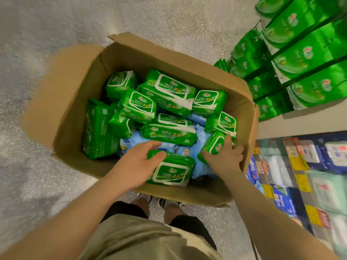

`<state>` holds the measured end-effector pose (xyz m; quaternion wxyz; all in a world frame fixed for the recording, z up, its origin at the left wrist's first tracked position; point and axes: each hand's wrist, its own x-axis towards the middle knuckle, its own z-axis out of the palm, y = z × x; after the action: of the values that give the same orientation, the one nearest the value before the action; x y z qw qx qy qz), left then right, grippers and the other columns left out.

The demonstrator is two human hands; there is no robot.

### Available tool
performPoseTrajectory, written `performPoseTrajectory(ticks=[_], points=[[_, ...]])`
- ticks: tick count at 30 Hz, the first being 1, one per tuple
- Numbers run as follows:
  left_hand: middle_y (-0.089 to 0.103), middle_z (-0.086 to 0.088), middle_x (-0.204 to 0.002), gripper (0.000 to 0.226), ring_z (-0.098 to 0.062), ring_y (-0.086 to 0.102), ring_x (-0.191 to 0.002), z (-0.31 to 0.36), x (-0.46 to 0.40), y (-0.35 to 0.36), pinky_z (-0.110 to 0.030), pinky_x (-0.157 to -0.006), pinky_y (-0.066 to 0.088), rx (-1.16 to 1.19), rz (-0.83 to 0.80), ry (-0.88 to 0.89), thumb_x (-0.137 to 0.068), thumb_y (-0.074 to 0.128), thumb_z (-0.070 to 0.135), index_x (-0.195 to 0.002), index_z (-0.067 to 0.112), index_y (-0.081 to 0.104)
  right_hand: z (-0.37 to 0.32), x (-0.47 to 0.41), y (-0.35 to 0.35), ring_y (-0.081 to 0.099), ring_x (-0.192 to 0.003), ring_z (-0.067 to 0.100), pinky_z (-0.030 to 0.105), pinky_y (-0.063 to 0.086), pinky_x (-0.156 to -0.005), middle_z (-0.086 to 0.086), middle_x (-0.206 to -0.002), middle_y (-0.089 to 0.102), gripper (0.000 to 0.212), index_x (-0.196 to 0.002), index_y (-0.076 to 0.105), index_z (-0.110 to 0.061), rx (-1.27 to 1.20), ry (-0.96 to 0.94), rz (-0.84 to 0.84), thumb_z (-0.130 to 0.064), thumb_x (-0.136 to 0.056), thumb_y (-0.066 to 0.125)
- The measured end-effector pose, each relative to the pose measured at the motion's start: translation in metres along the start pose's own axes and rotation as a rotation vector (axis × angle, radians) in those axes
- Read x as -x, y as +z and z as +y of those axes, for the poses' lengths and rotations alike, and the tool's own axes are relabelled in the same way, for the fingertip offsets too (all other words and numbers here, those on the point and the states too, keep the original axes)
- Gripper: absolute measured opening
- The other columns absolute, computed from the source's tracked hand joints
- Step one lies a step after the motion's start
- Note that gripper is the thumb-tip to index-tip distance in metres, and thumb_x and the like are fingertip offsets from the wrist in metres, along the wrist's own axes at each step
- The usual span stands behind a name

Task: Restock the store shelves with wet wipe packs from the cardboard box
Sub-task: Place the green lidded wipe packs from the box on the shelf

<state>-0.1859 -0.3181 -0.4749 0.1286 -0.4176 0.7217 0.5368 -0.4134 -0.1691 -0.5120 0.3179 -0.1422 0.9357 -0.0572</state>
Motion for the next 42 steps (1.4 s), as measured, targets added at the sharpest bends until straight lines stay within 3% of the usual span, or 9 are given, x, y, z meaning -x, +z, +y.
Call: performPoseTrajectory(ticks=[8, 12, 16, 21, 23, 28, 34, 38, 42], points=[[0.052, 0.022, -0.143, 0.053, -0.005, 0.054, -0.124, 0.004, -0.006, -0.003, -0.035, -0.106, 0.043, -0.006, -0.032, -0.017, -0.097, 0.05, 0.059, -0.147, 0.041, 0.046, 0.027, -0.006, 0.006, 0.036, -0.134, 0.054, 0.058, 0.038, -0.108, 0.03, -0.145, 0.034, 0.1, -0.126, 0.023, -0.013, 0.346, -0.373, 0.015, -0.026, -0.057, 0.095], [0.054, 0.025, -0.138, 0.052, -0.006, 0.055, -0.122, 0.008, -0.011, -0.011, -0.038, -0.104, 0.046, -0.01, -0.027, -0.02, -0.096, 0.05, 0.06, -0.146, 0.044, 0.046, 0.013, -0.007, -0.006, 0.043, -0.116, 0.039, 0.046, 0.038, -0.097, 0.017, -0.125, 0.042, 0.084, -0.122, 0.038, -0.01, 0.261, -0.282, 0.03, -0.031, -0.059, 0.091], [0.05, 0.022, -0.144, 0.061, -0.006, 0.05, -0.131, 0.021, -0.017, -0.007, -0.036, -0.108, 0.043, 0.097, -0.107, -0.017, -0.091, 0.065, 0.056, -0.147, 0.045, 0.043, -0.012, 0.01, -0.019, 0.046, -0.115, 0.028, 0.048, 0.045, -0.102, 0.006, -0.125, 0.042, 0.083, -0.113, 0.026, -0.034, -0.162, -0.039, -0.131, -0.048, -0.057, 0.086], [0.016, 0.023, -0.166, 0.125, 0.0, 0.018, -0.152, 0.031, -0.018, 0.016, -0.031, -0.12, 0.028, 0.115, -0.165, 0.254, -0.061, 0.084, 0.069, -0.155, 0.057, 0.003, -0.052, 0.056, -0.037, 0.074, -0.103, 0.029, 0.059, 0.056, -0.094, 0.007, -0.124, 0.068, 0.075, -0.139, 0.034, -0.029, -0.976, 0.25, -0.497, -0.039, -0.082, 0.082], [0.03, 0.019, -0.163, 0.131, -0.003, 0.033, -0.148, 0.037, -0.021, 0.025, -0.036, -0.118, 0.035, 0.363, -0.136, 0.256, -0.055, 0.095, 0.058, -0.152, 0.064, 0.006, -0.064, 0.071, -0.045, 0.075, -0.103, 0.028, 0.061, 0.056, -0.093, 0.005, -0.122, 0.073, 0.071, -0.14, 0.04, -0.028, -1.05, 0.214, -0.628, -0.047, -0.083, 0.078], [0.069, 0.008, -0.13, 0.096, -0.015, 0.065, -0.122, 0.05, -0.031, 0.026, -0.045, -0.106, 0.051, 0.816, 0.057, 0.19, -0.064, 0.094, 0.032, -0.145, 0.046, 0.043, -0.065, 0.064, -0.056, 0.072, -0.095, 0.037, 0.051, 0.061, -0.089, 0.017, -0.108, 0.071, 0.069, -0.129, 0.054, -0.027, -0.631, -0.007, -0.651, -0.075, -0.08, 0.053], [0.076, -0.007, -0.117, 0.073, -0.026, 0.073, -0.107, 0.034, -0.037, -0.002, -0.044, -0.091, 0.059, 1.099, -0.053, -0.085, -0.067, 0.089, 0.007, -0.132, 0.017, 0.059, -0.05, -0.039, -0.061, 0.06, -0.09, 0.027, 0.039, 0.049, -0.075, 0.016, -0.105, 0.062, 0.05, -0.11, 0.056, -0.005, 0.011, -0.267, 0.047, -0.029, -0.078, 0.087], [0.075, -0.019, -0.113, 0.05, -0.034, 0.075, -0.096, 0.015, -0.038, -0.014, -0.047, -0.087, 0.06, 1.248, -0.027, -0.21, -0.061, 0.08, 0.002, -0.109, 0.014, 0.071, -0.037, -0.095, -0.03, 0.048, -0.114, 0.048, 0.052, 0.04, -0.093, 0.032, -0.119, 0.052, 0.066, -0.113, 0.055, 0.008, 0.354, -0.407, 0.066, -0.02, -0.065, 0.091], [0.072, -0.021, -0.12, 0.069, -0.041, 0.07, -0.11, 0.002, -0.033, -0.025, -0.055, -0.097, 0.055, 1.287, -0.007, -0.212, -0.059, 0.076, 0.015, -0.127, 0.007, 0.065, -0.012, -0.117, -0.013, 0.051, -0.113, 0.046, 0.051, 0.038, -0.094, 0.028, -0.123, 0.049, 0.07, -0.116, 0.049, 0.002, 0.481, -0.425, 0.099, -0.01, -0.059, 0.089]])
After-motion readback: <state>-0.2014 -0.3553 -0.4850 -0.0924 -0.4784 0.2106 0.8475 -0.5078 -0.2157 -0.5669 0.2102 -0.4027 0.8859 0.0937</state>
